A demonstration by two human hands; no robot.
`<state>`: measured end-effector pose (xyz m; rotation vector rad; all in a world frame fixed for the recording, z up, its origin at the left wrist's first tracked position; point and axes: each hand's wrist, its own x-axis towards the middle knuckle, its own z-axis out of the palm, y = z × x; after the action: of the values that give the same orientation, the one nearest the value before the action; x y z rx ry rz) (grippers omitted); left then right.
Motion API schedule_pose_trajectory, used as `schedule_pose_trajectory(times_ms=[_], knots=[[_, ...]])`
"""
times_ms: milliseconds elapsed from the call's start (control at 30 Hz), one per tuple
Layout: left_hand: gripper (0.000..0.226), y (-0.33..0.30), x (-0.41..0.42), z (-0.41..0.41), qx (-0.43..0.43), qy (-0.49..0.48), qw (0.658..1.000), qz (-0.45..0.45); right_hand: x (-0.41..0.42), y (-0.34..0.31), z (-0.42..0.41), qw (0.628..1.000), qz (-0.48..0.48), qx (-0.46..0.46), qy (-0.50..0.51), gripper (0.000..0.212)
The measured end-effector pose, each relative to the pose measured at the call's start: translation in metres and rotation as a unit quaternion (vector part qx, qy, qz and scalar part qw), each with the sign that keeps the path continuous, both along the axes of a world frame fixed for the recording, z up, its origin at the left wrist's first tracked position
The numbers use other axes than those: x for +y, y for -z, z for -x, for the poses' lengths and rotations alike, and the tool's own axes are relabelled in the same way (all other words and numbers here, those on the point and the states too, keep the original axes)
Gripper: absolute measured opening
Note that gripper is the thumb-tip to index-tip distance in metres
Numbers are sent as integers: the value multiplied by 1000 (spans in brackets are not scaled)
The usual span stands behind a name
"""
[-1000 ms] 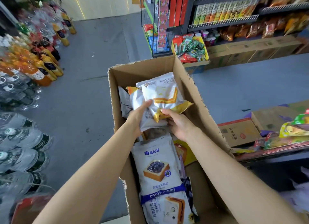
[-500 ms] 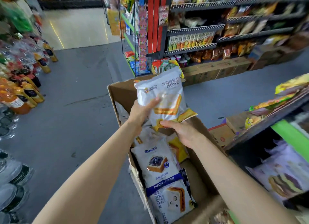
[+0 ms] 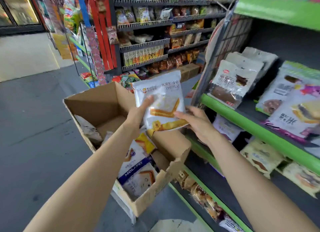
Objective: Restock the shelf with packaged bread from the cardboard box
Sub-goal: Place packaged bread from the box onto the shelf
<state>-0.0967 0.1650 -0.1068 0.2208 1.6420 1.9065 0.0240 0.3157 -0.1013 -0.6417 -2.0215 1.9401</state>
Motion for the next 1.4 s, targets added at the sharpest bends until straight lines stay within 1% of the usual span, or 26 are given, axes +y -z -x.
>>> schedule_pose_trajectory(times_ms=[33,100,133,200,233,300,367,400,433,467,500,567,600,633,700,800,833,900,933,1000,1067,1133,1233,1300,1333,1400], knots=[[107,-2,10,-18,-15,20,1000,-4,6,0,-23,1000,7,-4,1,29],[82,-2,30,-53,-27,54,998,-12,16,5,-70,999,34,-16,9,25],[80,-2,39,-72,-22,64,998,-4,20,9,-93,998,48,-23,21,29],[94,2,58,-109,9,93,995,25,27,21,-136,995,82,-26,43,32],[94,5,66,-128,23,100,994,40,31,26,-156,994,92,-15,52,31],[73,13,77,-167,30,114,992,50,33,36,-193,993,86,-9,79,28],[67,27,87,-201,-14,156,987,43,36,50,-228,989,74,-17,126,14],[68,35,91,-216,-39,176,983,35,37,58,-245,986,75,-20,146,16],[66,43,96,-231,-55,189,980,30,41,70,-261,983,83,-23,159,27],[60,52,102,-245,-51,188,980,41,43,81,-276,977,101,-28,184,40],[57,59,108,-258,-42,171,982,66,48,94,-290,969,125,-31,211,43],[77,73,122,-284,-10,114,985,132,58,120,-317,950,157,-37,266,23],[87,82,131,-294,0,95,984,152,64,133,-330,937,169,-44,303,19],[87,90,139,-303,19,73,985,158,71,147,-341,920,177,-58,345,24],[66,109,154,-315,61,45,984,158,88,170,-360,886,179,-59,423,44],[59,132,173,-328,128,66,980,136,120,189,-376,855,127,-41,501,56],[57,135,177,-332,149,77,979,118,131,187,-378,853,100,-37,512,49],[46,144,187,-333,160,97,980,68,156,177,-378,855,43,-23,516,19],[41,148,192,-332,155,106,981,45,169,171,-377,857,18,-19,515,13],[38,153,204,-332,144,131,981,20,198,167,-377,856,-9,-20,517,22],[44,162,219,-333,130,162,978,13,223,172,-373,861,-27,-33,507,38],[43,168,233,-334,129,178,975,19,240,183,-368,867,-55,-48,493,39],[15,179,252,-335,118,204,972,-1,260,205,-360,862,-89,-96,489,36],[12,184,260,-335,97,220,970,-27,266,215,-359,836,-146,-168,501,38],[21,186,262,-336,94,226,969,-38,267,218,-359,820,-180,-196,508,40],[42,188,267,-339,95,249,963,-49,266,220,-362,795,-228,-196,526,48]])
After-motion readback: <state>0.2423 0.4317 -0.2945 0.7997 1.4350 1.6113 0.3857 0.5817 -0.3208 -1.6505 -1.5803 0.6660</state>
